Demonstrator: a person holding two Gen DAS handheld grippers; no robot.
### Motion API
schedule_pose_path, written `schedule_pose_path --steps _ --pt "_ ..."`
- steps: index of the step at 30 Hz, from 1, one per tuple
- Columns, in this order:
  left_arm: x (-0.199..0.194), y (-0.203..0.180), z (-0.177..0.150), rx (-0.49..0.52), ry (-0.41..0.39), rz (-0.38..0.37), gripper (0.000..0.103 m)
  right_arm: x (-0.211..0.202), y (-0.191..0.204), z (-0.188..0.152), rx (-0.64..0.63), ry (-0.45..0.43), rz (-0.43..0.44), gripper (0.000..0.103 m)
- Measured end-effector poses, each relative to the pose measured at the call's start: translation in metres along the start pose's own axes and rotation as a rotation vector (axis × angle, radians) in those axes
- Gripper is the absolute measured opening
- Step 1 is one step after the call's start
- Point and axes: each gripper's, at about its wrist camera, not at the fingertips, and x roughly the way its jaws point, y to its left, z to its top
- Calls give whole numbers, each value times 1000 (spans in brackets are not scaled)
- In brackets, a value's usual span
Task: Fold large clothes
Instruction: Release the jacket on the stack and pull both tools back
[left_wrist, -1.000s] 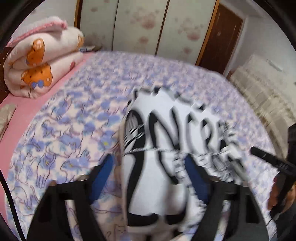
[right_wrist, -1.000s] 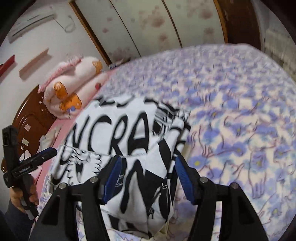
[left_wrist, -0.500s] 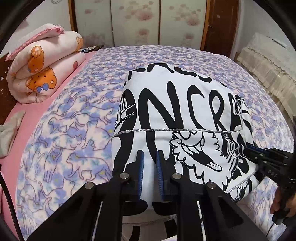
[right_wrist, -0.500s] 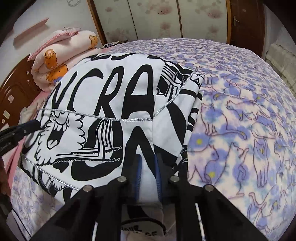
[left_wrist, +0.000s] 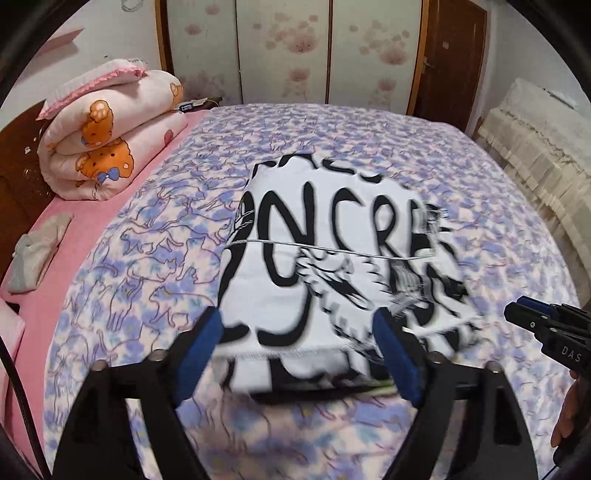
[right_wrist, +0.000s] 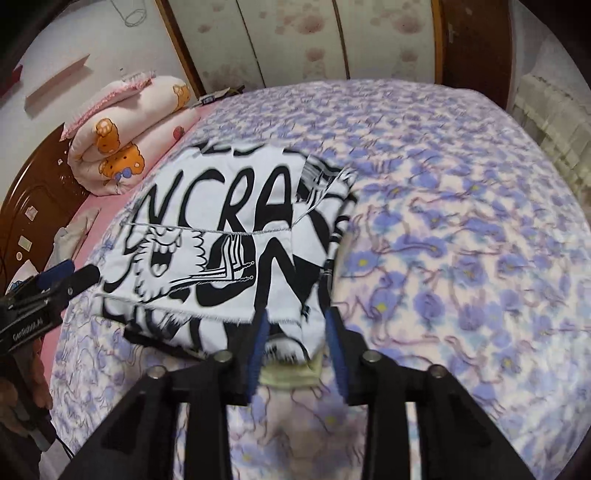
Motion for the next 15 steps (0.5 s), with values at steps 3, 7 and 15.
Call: schedule_pose_path --steps 3,7,15 --pt "-32 -15 -7 1 -3 -16 91 -42 -3 -10 -5 -21 -33 39" --pt "-76 -37 -21 28 3 -49 95 -90 -13 -24 -3 -37 -83 50" --pt "-158 -82 -67 89 -19 -87 102 -169 -30 -73 -26 -39 -164 52"
